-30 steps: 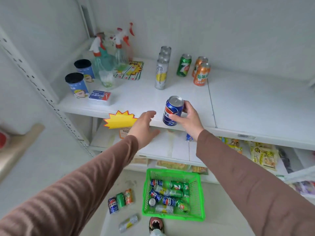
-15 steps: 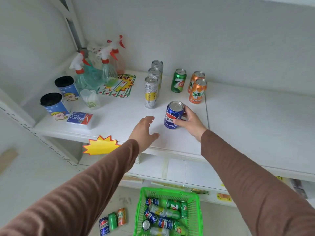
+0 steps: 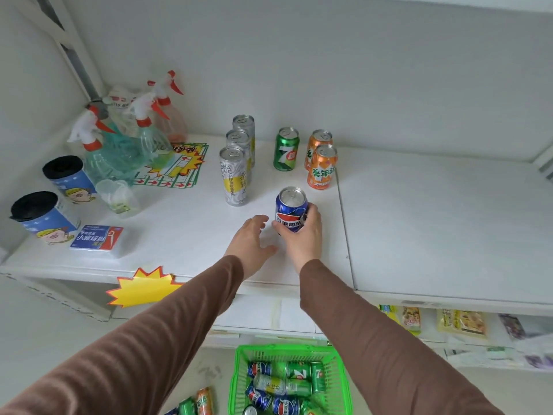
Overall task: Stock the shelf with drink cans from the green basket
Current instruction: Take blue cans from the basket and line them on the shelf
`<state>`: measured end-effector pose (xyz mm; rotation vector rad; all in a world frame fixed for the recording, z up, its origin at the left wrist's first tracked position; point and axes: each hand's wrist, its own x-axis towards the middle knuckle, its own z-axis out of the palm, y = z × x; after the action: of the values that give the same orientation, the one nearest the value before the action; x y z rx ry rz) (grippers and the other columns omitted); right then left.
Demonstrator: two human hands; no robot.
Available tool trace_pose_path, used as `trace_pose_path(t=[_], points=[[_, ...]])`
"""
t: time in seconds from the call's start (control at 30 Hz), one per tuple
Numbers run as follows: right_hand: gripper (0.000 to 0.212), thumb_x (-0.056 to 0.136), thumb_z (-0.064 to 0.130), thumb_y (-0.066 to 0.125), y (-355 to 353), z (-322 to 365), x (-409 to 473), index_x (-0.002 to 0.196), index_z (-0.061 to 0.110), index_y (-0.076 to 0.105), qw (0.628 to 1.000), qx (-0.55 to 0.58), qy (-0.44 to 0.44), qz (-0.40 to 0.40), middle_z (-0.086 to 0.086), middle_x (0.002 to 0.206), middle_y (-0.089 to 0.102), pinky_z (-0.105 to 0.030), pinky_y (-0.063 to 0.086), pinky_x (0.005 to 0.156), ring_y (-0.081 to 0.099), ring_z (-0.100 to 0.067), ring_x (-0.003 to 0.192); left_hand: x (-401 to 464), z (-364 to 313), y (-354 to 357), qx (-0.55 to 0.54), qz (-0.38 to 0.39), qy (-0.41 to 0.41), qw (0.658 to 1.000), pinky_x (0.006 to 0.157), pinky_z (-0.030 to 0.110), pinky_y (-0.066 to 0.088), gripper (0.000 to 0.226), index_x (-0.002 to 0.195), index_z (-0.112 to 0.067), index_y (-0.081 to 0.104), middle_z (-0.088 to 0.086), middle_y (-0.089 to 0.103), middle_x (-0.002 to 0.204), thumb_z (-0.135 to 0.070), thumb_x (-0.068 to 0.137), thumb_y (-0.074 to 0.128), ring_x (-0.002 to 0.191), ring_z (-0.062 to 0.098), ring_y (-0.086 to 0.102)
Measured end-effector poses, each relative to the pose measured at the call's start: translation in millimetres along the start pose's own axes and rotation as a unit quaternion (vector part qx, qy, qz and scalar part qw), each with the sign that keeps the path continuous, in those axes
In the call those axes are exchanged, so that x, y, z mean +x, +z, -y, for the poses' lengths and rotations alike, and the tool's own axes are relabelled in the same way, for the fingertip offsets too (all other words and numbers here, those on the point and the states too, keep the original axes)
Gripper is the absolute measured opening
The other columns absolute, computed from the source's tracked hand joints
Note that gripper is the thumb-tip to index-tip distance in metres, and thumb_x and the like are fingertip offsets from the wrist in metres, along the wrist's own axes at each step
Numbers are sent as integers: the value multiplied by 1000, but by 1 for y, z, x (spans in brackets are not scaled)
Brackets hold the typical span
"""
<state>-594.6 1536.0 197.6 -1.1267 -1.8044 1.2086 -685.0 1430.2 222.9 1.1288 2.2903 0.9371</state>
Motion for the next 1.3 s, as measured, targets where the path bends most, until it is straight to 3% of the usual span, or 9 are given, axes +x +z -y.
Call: trace_pose_path(t=[0.2, 0.3, 0.4, 0.53, 0.77, 1.03, 1.3], points=[[83, 71, 31, 87, -66, -23, 43, 143, 27, 44, 998, -14, 36, -47, 3, 132, 57, -39, 51, 104, 58, -20, 122, 31, -48, 36, 0, 35, 21, 999, 97, 30, 46, 66, 138, -24, 39, 1, 49, 136, -24, 81, 71, 116, 19, 52], [82, 71, 30, 88, -88, -30, 67, 141, 29, 44, 994, -40, 56, -83, 2, 125, 51, -34, 51, 97, 58, -20, 115, 50, -72, 54, 1, 50, 12, 999, 97, 30, 46, 66, 139, -27, 38, -1, 49, 138, -26, 82, 71, 118, 18, 52], [80, 71, 28, 88, -99, -33, 90, 136, 28, 42, 992, -54, 59, -94, -2, 126, 54, -36, 52, 94, 59, -23, 112, 66, -92, 69, 2, 63, 5, 998, 100, 31, 46, 67, 140, -27, 37, 0, 47, 141, -26, 83, 71, 121, 19, 51], [71, 74, 27, 87, -106, -36, 122, 129, 22, 42, 993, -63, 43, -91, -8, 123, 59, -40, 54, 93, 62, -31, 110, 84, -110, 85, 20, 63, 22, 998, 105, 34, 43, 68, 142, -22, 37, 3, 46, 143, -24, 83, 69, 125, 22, 49], [68, 82, 29, 81, -111, -35, 180, 137, 18, 43, 991, -102, 38, -83, -6, 130, 64, -36, 49, 95, 63, -32, 114, 111, -126, 108, 24, 55, 52, 997, 108, 34, 40, 68, 144, -19, 35, 4, 45, 144, -24, 84, 67, 127, 23, 47], [69, 86, 28, 76, -109, -33, 231, 143, 21, 38, 987, -141, 38, -62, -5, 137, 62, -39, 49, 98, 62, -33, 120, 139, -133, 122, 23, 65, 58, 996, 109, 36, 40, 67, 144, -22, 34, 4, 42, 147, -26, 86, 68, 130, 23, 46], [69, 84, 30, 78, -106, -33, 247, 140, 24, 39, 988, -136, 44, -51, -4, 132, 65, -38, 51, 91, 65, -32, 114, 147, -130, 119, 38, 63, 66, 995, 107, 34, 42, 68, 144, -20, 35, 5, 45, 145, -25, 85, 68, 128, 23, 47]])
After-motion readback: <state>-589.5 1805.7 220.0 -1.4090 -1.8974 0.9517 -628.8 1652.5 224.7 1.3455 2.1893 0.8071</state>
